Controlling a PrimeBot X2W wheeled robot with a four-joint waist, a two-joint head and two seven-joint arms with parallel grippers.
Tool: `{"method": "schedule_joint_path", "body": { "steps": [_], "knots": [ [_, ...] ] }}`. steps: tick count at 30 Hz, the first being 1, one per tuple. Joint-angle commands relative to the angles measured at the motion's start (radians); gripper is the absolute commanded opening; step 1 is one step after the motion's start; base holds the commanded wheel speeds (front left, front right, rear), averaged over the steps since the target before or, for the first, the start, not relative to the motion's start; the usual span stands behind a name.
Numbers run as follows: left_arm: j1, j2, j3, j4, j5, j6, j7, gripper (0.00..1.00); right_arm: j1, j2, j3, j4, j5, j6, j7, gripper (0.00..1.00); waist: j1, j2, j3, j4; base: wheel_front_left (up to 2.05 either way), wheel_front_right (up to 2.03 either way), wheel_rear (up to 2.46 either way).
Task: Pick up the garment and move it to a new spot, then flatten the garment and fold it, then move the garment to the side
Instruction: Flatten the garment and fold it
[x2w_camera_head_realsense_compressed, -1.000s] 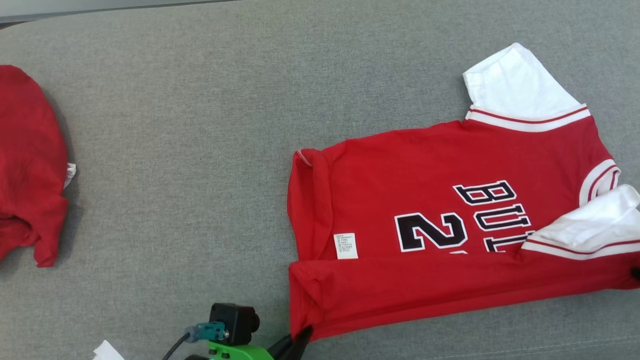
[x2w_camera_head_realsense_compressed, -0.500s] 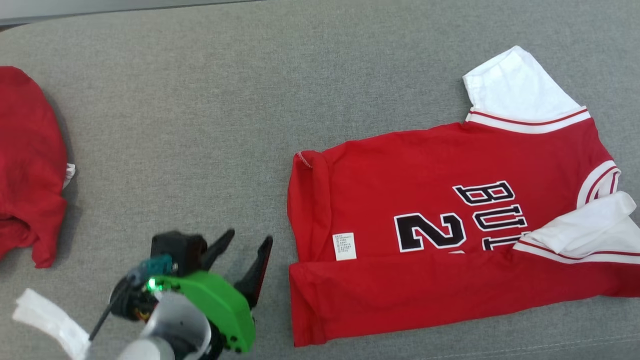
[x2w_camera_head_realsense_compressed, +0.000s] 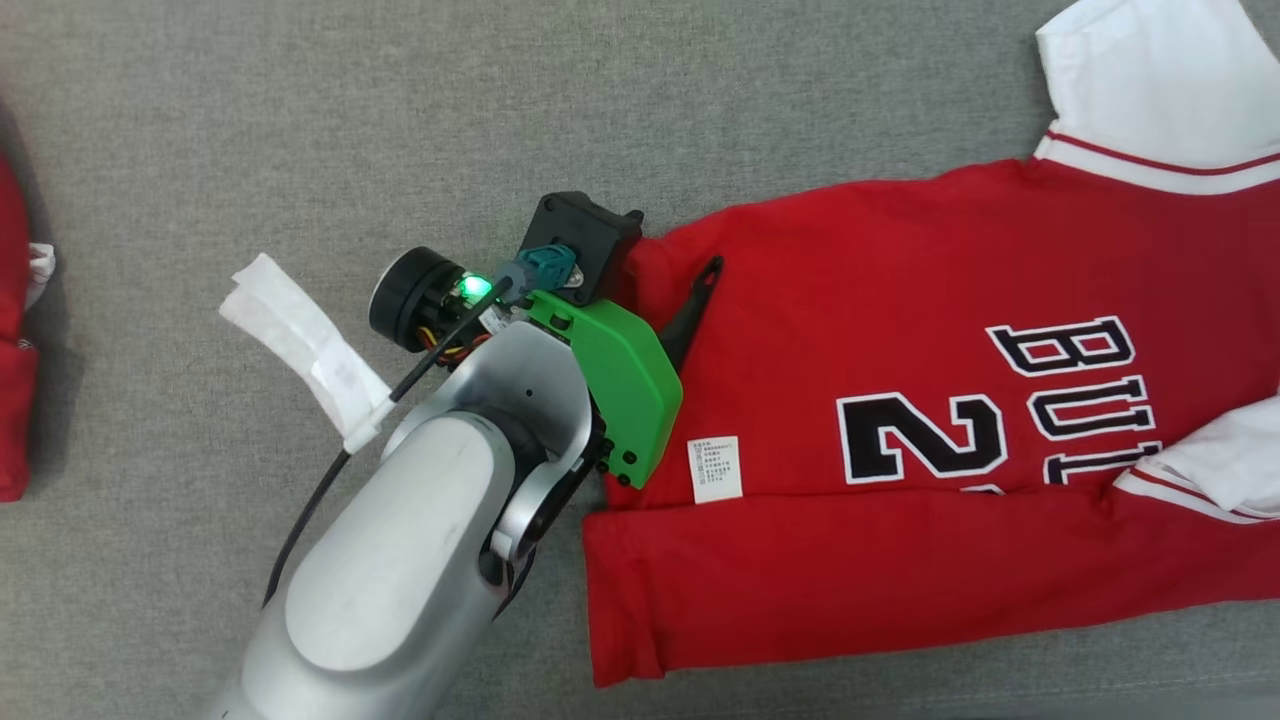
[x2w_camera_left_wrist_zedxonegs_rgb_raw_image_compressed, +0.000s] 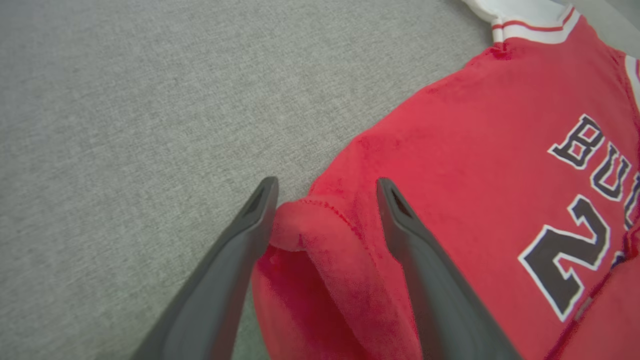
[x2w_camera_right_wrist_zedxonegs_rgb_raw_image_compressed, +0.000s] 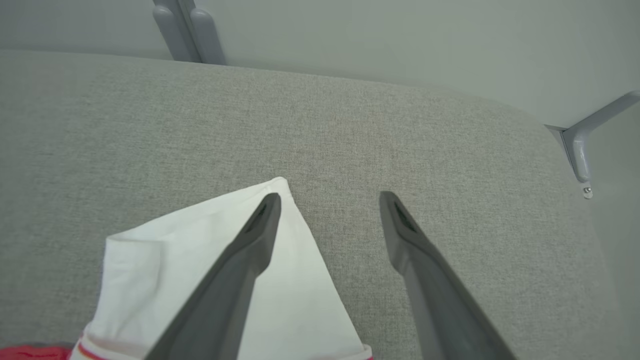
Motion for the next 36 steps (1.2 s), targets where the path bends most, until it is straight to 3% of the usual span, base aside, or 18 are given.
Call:
{"method": "schedule_joint_path", "body": {
  "steps": [1,6,14,15,16,17,18,19,20,21,22,25,36],
  "knots": [
    [-0.025,-0.004,-0.008,0.018,0.01,-0.01,-0.003,1.0,-0.033,0.012,0.005,0.04,-0.024,-0.001,-0.026,1.0,-0.0001,0.0,0.097,0.051,0.0,0.0,0.0],
    [-0.026,0.012,-0.015,0.059,0.015,-0.013,-0.01,1.0,-0.096,0.051,0.059,0.194,-0.052,-0.001,-0.104,1.0,-0.0001,0.0,0.098,0.062,0.0,0.0,0.0],
    [-0.023,0.039,-0.006,0.052,0.002,-0.007,0.005,1.0,-0.116,0.067,0.137,0.304,-0.013,0.0,-0.141,1.0,-0.0001,0.0,0.092,0.062,0.0,0.0,0.0],
    [-0.024,0.043,-0.008,0.052,0.004,-0.008,0.009,0.86,-0.117,0.067,0.144,0.31,-0.006,0.0,-0.137,0.98,-0.0001,0.0,0.093,0.06,0.0,0.0,0.0],
    [-0.024,0.047,-0.009,0.051,0.005,-0.008,0.014,0.75,-0.118,0.064,0.155,0.316,0.002,0.0,-0.133,0.89,-0.0001,0.0,0.094,0.058,0.0,0.0,0.0],
    [-0.023,0.05,-0.01,0.05,0.003,-0.009,0.019,0.58,-0.121,0.061,0.164,0.323,0.011,0.0,-0.13,0.71,-0.0001,0.0,0.095,0.055,0.0,0.0,0.0],
    [-0.022,0.053,-0.012,0.05,0.004,-0.01,0.02,0.48,-0.123,0.059,0.169,0.327,0.019,0.0,-0.128,0.66,-0.0001,0.0,0.095,0.053,0.0,0.0,0.0],
    [-0.02,0.055,-0.012,0.048,0.004,-0.009,0.02,0.45,-0.124,0.055,0.176,0.332,0.028,-0.001,-0.127,0.49,-0.0001,0.0,0.094,0.051,0.0,0.0,0.0],
    [-0.019,0.056,-0.012,0.046,0.001,-0.009,0.019,0.45,-0.124,0.05,0.183,0.335,0.033,-0.001,-0.128,0.42,-0.0001,0.0,0.093,0.049,0.0,0.0,0.0],
    [-0.019,0.058,-0.014,0.041,0.0,-0.012,0.021,0.4,-0.124,0.045,0.191,0.334,0.04,-0.001,-0.132,0.11,-0.0001,0.0,0.092,0.048,0.0,0.0,0.0],
    [-0.02,0.06,-0.015,0.035,-0.002,-0.015,0.023,0.33,-0.124,0.042,0.2,0.335,0.058,-0.001,-0.131,0.0,-0.0001,0.0,0.09,0.047,0.0,0.0,0.0],
    [-0.019,0.072,-0.012,0.013,-0.01,-0.022,0.028,0.0,-0.13,0.019,0.208,0.326,0.088,-0.002,-0.164,0.0,-0.0001,0.0,0.084,0.043,0.0,0.0,0.0],
    [-0.035,0.075,0.051,-0.034,-0.064,-0.009,0.003,0.0,-0.192,-0.028,0.187,0.349,0.1,-0.002,-0.371,0.0,-0.0001,0.0,0.036,0.018,0.0,0.0,0.0]
  ]
}}
